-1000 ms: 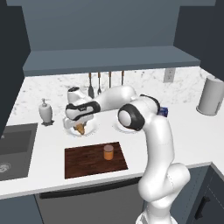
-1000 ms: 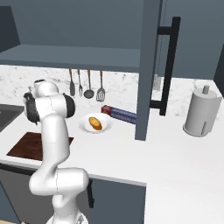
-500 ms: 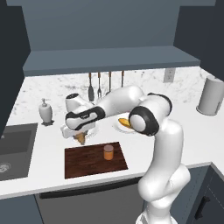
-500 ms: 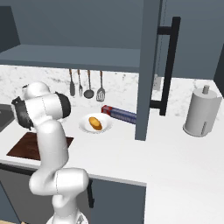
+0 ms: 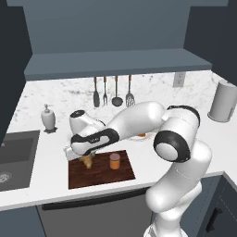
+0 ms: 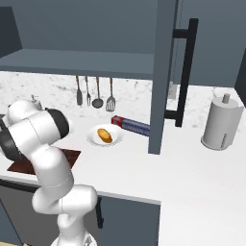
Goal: From the different types of pastries on the counter, select a croissant and place it on the cutting board. Then retrieve a jar of jam from the cabinet and place it alongside the croissant on the cutting board.
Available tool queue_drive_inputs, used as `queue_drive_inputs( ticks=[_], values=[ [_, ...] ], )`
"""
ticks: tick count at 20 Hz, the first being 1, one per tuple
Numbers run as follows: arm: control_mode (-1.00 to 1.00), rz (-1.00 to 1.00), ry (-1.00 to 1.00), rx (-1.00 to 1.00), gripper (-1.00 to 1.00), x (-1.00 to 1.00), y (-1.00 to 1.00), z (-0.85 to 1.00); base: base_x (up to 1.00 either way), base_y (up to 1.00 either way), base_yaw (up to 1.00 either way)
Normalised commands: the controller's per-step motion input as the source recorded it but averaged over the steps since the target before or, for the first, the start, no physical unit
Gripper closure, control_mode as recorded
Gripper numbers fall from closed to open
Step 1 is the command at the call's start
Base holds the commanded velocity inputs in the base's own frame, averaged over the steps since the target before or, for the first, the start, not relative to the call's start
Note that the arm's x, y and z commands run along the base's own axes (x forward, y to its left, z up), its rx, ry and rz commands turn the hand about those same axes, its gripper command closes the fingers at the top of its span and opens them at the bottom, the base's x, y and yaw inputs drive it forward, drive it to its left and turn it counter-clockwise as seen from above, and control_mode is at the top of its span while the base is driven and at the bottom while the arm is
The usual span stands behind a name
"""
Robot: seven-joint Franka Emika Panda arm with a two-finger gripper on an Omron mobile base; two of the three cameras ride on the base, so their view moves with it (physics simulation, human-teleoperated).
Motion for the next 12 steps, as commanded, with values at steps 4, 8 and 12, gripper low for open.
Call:
queue_drive_inputs(
  ticks=[4,8,12],
  values=[
    [-1.00,-0.07,0.01,0.00,1.00,-0.21,0.00,-0.03,0.00,0.00,0.00],
    [-1.00,-0.04,0.01,0.00,1.00,-0.01,0.00,-0.01,0.00,0.00,0.00],
    [-1.00,0.00,0.01,0.00,1.00,0.00,0.00,-0.01,0.00,0.00,0.00]
  ],
)
